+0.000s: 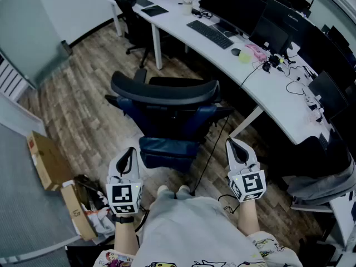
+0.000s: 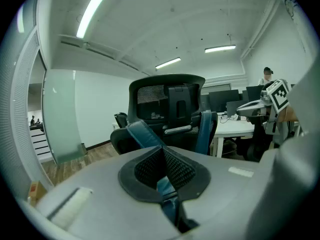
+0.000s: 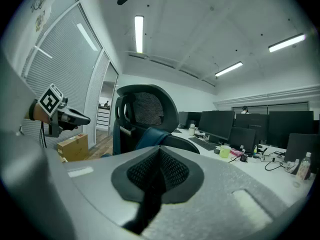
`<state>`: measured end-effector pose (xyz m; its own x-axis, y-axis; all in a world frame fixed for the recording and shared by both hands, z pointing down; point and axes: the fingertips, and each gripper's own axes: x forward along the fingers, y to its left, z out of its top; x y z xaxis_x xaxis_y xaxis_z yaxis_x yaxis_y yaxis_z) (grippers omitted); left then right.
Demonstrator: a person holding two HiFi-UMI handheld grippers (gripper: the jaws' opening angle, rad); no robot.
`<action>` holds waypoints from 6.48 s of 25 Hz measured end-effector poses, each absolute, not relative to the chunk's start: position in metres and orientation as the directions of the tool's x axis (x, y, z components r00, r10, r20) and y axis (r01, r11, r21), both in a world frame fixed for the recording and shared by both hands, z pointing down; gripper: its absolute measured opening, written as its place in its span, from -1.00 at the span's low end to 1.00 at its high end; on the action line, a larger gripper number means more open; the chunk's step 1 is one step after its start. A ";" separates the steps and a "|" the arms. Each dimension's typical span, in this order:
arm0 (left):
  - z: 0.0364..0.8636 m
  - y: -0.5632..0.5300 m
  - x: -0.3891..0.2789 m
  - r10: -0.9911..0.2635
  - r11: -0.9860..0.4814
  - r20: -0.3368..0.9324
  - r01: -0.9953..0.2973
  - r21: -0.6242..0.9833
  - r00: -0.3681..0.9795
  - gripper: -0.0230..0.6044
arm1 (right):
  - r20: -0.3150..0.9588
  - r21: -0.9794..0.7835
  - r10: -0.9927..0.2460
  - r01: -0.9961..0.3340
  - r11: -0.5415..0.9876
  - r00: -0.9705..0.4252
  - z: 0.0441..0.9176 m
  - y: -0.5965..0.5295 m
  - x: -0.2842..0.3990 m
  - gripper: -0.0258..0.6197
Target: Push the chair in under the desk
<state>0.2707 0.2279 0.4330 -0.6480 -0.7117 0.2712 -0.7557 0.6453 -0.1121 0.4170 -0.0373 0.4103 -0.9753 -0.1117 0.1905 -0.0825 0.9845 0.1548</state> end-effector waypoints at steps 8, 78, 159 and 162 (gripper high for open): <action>0.430 0.238 0.274 -0.669 0.683 0.258 -0.713 -0.156 -0.697 -0.84 | 0.188 0.192 -0.113 -0.076 0.978 -0.976 0.407 -0.049 0.427 -0.91; 0.458 0.175 0.005 -0.700 0.214 0.375 -0.679 -0.702 -0.608 -0.14 | 0.446 0.630 -0.300 0.058 0.774 -0.843 0.450 -0.134 0.289 -0.14; 0.453 -0.155 -0.315 -0.898 -0.086 0.352 -0.677 -0.731 -0.266 -0.16 | 0.413 0.603 -0.673 -0.369 0.707 -0.614 0.446 -0.291 0.082 -0.13; 0.452 -0.167 -0.326 -0.901 -0.100 0.354 -0.674 -0.732 -0.252 -0.16 | 0.418 0.602 -0.681 -0.378 0.703 -0.601 0.446 -0.296 0.073 -0.13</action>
